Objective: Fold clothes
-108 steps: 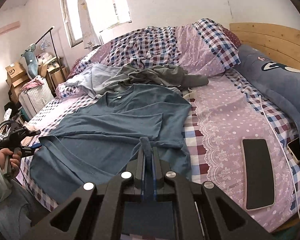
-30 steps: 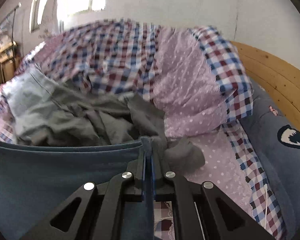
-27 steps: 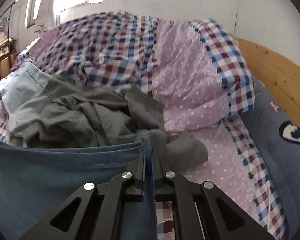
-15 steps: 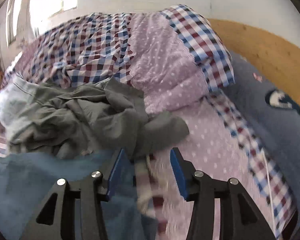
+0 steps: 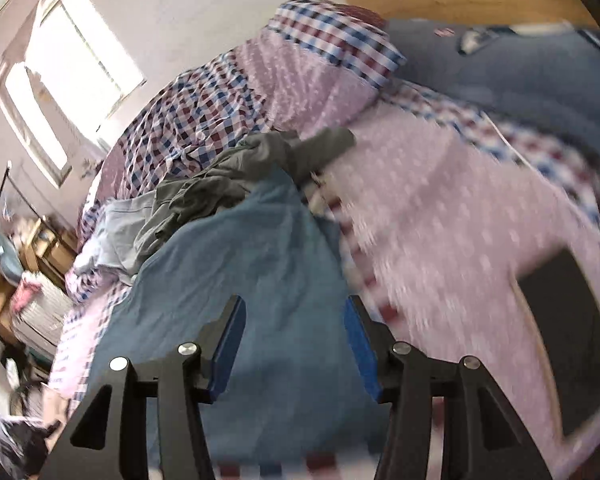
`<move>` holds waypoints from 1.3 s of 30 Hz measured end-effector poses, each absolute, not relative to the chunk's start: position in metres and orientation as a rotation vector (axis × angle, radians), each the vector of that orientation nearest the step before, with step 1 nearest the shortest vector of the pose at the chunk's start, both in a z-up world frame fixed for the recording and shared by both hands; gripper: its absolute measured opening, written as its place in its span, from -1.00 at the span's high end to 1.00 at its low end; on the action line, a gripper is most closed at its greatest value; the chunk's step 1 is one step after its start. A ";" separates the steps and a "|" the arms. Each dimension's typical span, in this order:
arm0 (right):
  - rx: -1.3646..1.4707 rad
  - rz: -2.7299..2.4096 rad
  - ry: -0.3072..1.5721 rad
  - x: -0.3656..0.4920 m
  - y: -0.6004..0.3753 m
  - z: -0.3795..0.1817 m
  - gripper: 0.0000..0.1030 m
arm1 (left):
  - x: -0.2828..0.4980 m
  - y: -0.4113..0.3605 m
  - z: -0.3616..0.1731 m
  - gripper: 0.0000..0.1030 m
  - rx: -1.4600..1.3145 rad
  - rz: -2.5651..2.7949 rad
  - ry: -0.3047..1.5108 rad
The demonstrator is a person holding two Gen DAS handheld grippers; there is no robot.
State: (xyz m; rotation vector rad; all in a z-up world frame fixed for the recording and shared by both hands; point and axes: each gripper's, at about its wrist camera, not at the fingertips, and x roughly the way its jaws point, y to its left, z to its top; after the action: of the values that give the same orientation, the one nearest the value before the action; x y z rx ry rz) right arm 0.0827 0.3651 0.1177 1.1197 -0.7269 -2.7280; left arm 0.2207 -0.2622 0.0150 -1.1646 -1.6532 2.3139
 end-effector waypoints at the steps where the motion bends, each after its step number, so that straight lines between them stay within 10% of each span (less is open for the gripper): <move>1: 1.121 -2.718 -0.764 0.093 0.367 0.115 -0.06 | 0.224 -0.260 0.015 -0.49 -1.150 2.323 -1.667; 18: 1.196 -2.484 -1.308 0.147 0.416 0.047 -0.06 | 0.199 -0.229 0.015 -0.25 -1.098 2.401 -1.594; 23: 1.210 -2.486 -1.322 0.132 0.412 0.039 -0.06 | 0.199 -0.234 0.006 0.46 -1.139 2.403 -1.642; 30: 1.238 -2.532 -1.268 0.112 0.402 0.035 -0.04 | 0.197 -0.238 0.001 0.79 -1.147 2.401 -1.655; 35: 1.271 -2.566 -1.222 0.106 0.401 0.033 0.86 | 0.199 -0.244 -0.001 0.83 -1.129 2.391 -1.686; 39: 1.249 -2.599 -1.165 0.109 0.402 0.041 0.91 | 0.201 -0.249 0.003 0.85 -1.089 2.382 -1.706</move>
State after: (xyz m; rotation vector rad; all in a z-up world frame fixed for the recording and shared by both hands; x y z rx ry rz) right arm 0.1092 0.4015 0.0408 1.2487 -1.1648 -2.5985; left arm 0.2012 -0.2487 0.0025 -1.0887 -1.7062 2.3819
